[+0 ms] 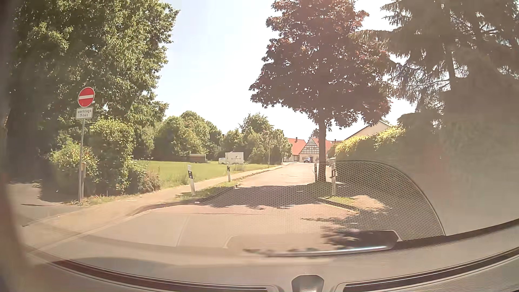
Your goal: Follow the waypoints while adhering to traffic rules and regulations
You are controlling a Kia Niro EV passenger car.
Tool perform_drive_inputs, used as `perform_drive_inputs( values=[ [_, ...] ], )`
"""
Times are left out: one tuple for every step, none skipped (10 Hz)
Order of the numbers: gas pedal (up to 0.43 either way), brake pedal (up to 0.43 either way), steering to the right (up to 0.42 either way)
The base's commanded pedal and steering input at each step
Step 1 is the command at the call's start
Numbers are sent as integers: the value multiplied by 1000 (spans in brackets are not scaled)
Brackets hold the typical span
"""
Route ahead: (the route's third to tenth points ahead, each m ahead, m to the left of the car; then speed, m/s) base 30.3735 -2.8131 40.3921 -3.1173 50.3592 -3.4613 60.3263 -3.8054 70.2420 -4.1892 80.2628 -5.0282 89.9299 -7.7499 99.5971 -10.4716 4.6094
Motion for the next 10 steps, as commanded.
perform_drive_inputs(
  values=[
    [177,6,-36],
    [177,6,-43],
    [169,6,-49],
    [169,6,-51],
    [169,6,-51],
    [157,6,-51],
    [157,6,-50],
    [157,6,-48],
    [150,12,-45],
    [150,6,-41]
  ],
)
